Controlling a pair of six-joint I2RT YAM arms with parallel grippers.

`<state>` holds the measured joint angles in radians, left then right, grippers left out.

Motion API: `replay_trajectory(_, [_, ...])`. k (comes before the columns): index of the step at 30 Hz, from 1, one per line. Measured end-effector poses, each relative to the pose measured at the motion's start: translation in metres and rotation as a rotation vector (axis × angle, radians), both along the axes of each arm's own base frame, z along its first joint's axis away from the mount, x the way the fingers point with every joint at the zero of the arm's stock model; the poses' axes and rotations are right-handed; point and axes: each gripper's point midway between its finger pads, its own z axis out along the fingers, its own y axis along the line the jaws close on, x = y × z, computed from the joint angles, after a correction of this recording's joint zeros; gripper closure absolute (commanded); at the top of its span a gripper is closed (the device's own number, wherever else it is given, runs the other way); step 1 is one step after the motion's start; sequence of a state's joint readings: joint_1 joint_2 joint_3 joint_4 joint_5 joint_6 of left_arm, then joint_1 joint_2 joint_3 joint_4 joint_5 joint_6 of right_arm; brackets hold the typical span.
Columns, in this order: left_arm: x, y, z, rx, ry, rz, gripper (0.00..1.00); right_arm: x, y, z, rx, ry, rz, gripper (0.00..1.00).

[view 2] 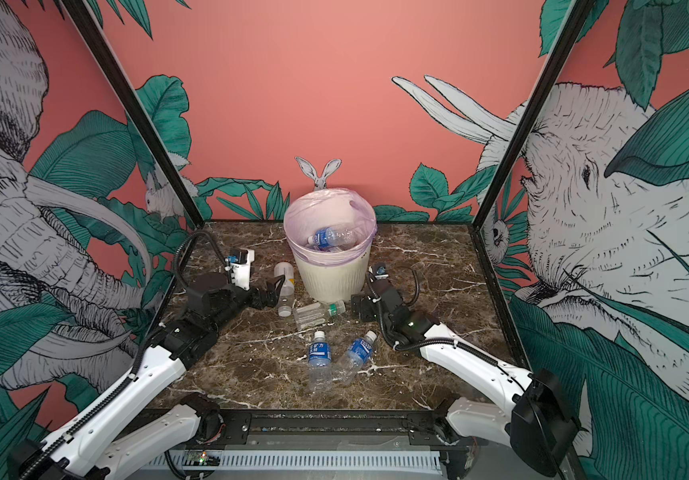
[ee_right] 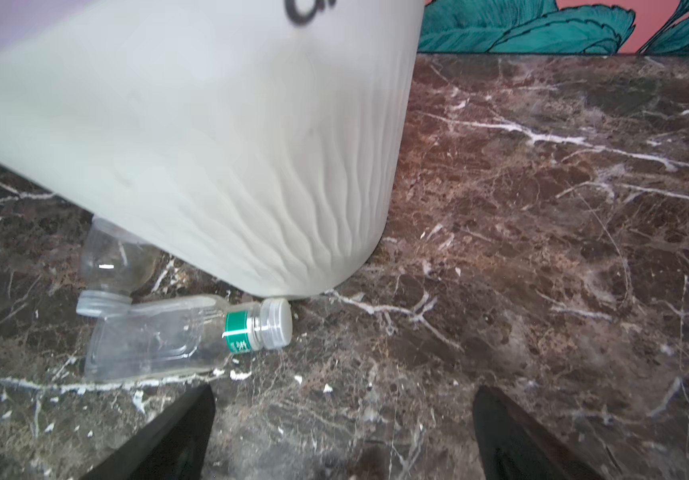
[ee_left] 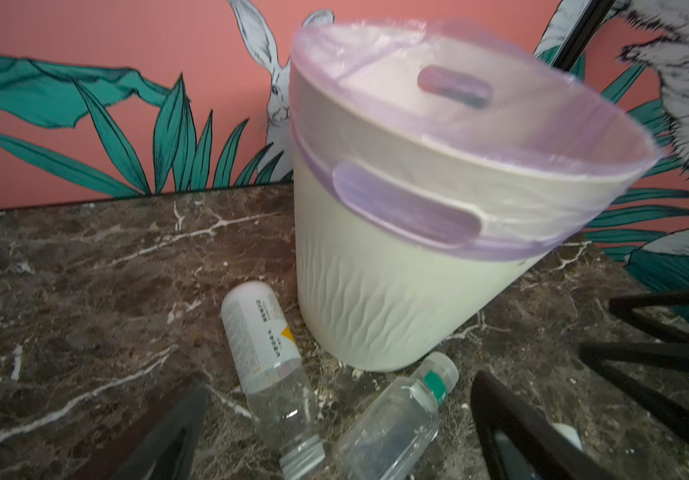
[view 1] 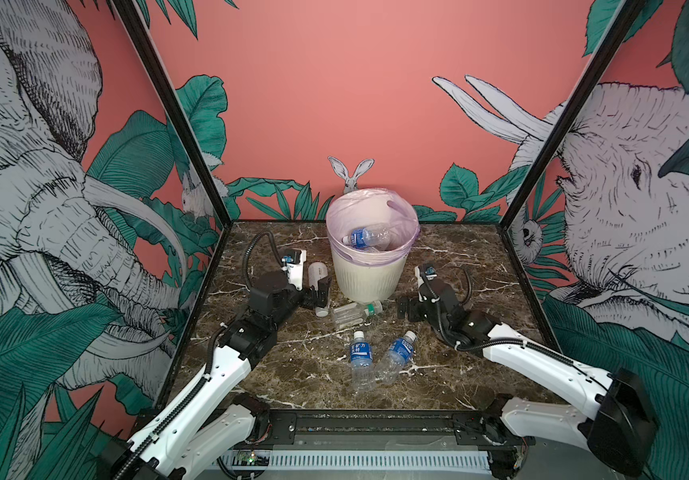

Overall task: Throw the plastic bottles in the bin
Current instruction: 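Lower the left gripper beside the bin while the right gripper nears the Pocari bottle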

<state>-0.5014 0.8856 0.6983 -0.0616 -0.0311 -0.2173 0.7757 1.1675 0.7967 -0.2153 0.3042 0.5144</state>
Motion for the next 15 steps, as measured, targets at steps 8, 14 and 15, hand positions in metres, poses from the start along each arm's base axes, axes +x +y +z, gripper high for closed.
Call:
replay_trajectory(8, [0.001, -0.001, -0.064, 0.026, 0.099, 0.009, 0.01, -0.038, 0.008, -0.01, -0.034, 0.055, 0.007, 0.02])
replay_trajectory(14, [0.003, -0.001, -0.079, 0.025, 0.095, 0.01, 0.01, -0.066, 0.02, -0.027, -0.066, 0.118, 0.021, 0.02])
replay_trajectory(15, [0.003, -0.001, -0.082, 0.025, 0.094, 0.01, 0.01, -0.07, 0.023, -0.031, -0.068, 0.132, 0.02, 0.03])
